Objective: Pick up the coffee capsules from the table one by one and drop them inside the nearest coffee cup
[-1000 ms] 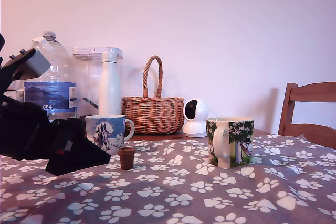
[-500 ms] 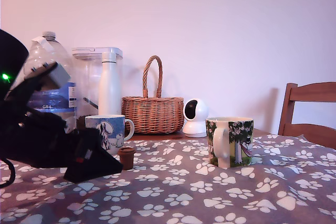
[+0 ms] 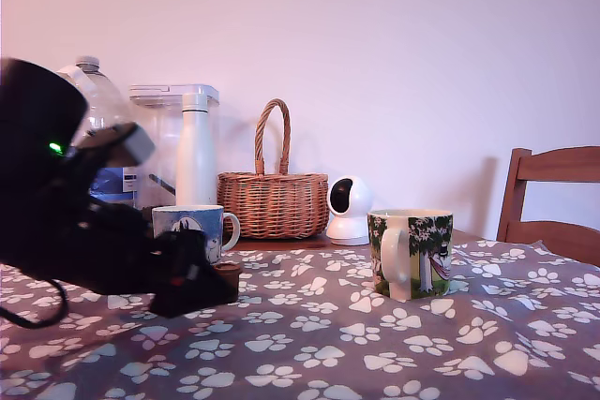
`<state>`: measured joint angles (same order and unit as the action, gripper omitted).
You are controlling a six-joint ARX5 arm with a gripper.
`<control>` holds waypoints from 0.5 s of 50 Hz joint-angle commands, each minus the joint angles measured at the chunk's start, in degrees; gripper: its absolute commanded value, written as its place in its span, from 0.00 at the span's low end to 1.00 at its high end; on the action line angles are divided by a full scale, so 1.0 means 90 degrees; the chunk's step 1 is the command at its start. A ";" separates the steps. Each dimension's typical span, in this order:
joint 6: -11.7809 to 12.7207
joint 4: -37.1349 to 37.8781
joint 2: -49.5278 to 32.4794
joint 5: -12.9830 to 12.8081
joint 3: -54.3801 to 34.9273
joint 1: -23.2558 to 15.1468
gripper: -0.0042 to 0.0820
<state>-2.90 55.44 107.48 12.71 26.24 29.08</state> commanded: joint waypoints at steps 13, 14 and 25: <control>0.0061 -0.0090 0.0391 -0.0066 0.0415 0.0056 0.75; 0.0068 -0.0136 0.0391 -0.0068 0.0442 0.0056 0.75; 0.0160 -0.0534 0.0393 -0.0087 0.0777 0.0056 0.75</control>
<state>-1.69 50.96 110.02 11.92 32.77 29.28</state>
